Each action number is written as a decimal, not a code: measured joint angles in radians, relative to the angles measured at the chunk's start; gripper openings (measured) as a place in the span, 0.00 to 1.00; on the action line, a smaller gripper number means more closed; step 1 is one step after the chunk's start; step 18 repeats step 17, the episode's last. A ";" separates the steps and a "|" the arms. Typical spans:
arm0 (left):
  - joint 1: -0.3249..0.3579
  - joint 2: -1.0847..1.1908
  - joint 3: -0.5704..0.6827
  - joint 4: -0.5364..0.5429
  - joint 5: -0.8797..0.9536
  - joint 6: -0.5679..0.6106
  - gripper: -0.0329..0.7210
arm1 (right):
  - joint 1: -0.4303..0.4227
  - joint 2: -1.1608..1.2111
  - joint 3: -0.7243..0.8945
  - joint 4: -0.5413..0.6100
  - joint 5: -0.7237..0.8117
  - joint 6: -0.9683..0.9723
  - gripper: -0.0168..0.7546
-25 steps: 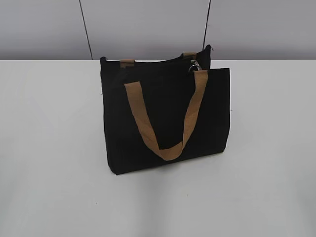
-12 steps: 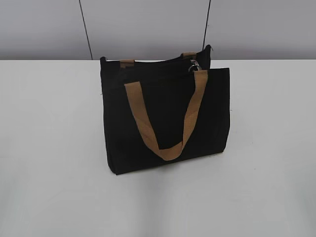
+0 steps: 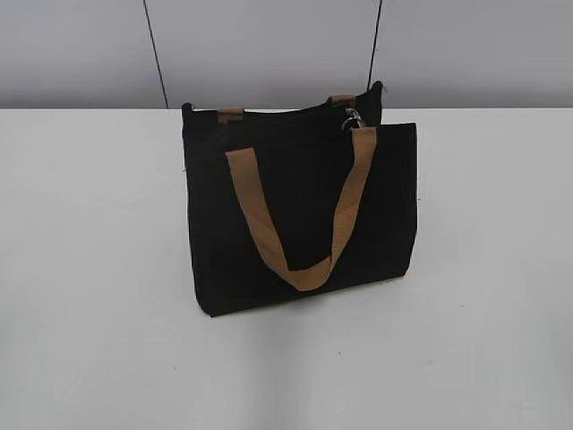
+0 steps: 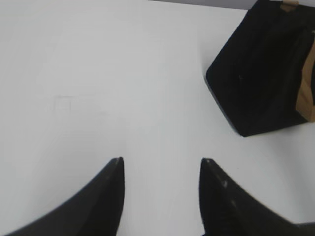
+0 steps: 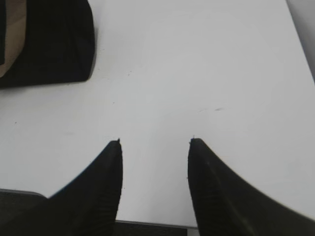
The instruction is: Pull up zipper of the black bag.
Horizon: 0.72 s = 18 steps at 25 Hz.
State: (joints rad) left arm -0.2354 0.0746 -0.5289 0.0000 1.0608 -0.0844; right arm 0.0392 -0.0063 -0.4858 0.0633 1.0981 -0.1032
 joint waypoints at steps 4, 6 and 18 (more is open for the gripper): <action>0.067 -0.065 0.000 0.000 0.000 0.000 0.54 | -0.054 0.000 0.000 0.001 0.000 0.000 0.47; 0.105 -0.081 0.000 0.000 -0.001 0.000 0.54 | -0.063 0.000 0.000 0.001 -0.001 0.000 0.47; 0.152 -0.083 0.000 0.000 -0.001 0.000 0.54 | -0.067 0.000 0.000 0.001 -0.001 0.000 0.47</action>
